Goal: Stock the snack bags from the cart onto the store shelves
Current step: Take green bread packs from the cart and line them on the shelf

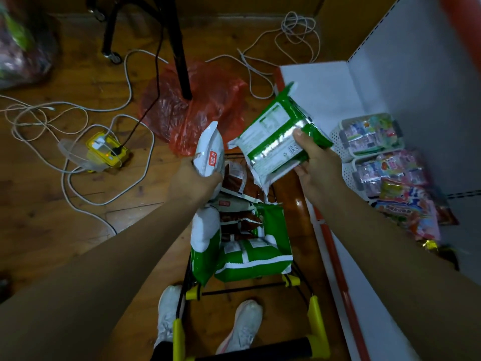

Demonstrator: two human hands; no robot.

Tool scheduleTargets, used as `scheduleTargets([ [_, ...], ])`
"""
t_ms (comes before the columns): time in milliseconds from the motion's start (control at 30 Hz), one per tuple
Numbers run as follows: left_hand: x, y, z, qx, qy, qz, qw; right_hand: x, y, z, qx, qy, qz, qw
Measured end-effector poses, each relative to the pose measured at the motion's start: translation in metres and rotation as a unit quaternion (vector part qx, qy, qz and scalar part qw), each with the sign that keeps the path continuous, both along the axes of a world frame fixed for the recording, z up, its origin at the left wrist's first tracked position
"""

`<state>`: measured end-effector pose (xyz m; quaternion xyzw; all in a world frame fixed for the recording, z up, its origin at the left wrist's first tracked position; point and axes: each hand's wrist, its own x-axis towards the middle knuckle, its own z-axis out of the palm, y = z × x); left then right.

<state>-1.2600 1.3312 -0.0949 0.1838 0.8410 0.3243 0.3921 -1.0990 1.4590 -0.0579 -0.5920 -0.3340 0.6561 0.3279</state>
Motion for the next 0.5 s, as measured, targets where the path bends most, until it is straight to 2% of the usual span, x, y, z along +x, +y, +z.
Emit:
scheduleTargets([
  [100, -0.003, -0.004, 0.011, 0.002, 0.004, 0.013, 1.000, 0.006, -0.006, 0.011, -0.060, 0.033, -0.033, 0.997],
  [267, -0.005, -0.013, 0.032, 0.006, 0.029, -0.014, 0.999, 0.010, -0.016, 0.028, -0.087, 0.087, -0.022, 0.992],
  [400, -0.007, -0.014, 0.060, 0.045, 0.073, -0.039, 0.996, 0.010, -0.025, 0.045, -0.085, 0.062, -0.023, 0.994],
  [500, -0.011, -0.018, 0.076, 0.063, 0.049, -0.041, 0.996, 0.011, -0.031, 0.060, -0.057, 0.049, -0.017, 0.997],
])
